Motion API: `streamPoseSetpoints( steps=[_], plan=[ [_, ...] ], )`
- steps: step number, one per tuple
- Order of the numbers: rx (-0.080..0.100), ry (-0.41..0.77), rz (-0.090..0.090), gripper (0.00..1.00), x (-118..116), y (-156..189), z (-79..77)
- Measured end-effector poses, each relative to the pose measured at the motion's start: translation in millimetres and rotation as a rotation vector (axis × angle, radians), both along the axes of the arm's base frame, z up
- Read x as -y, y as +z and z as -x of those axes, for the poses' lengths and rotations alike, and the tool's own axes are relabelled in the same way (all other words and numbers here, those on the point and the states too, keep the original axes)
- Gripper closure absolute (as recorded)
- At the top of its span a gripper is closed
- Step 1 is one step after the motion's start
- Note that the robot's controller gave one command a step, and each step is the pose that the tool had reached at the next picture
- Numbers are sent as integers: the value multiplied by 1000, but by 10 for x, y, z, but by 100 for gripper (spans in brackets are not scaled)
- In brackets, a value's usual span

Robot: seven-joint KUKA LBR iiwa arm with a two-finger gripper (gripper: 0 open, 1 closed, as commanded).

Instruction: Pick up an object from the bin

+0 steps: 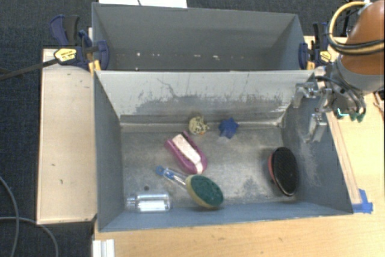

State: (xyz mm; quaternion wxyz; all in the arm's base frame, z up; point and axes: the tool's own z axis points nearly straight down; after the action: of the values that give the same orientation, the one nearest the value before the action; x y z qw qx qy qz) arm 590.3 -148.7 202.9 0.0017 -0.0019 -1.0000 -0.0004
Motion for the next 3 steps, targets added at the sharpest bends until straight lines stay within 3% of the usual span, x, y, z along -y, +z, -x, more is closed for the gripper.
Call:
streamPoseSetpoints(
  steps=[1, 2, 3],
  plan=[
    [-4, 57, -3, 0, -316, -803, 409],
    [-1, 62, 2, 0, 19, -1322, 625],
    [25, 311, 8, 0, -37, -1287, 969]
  ],
)
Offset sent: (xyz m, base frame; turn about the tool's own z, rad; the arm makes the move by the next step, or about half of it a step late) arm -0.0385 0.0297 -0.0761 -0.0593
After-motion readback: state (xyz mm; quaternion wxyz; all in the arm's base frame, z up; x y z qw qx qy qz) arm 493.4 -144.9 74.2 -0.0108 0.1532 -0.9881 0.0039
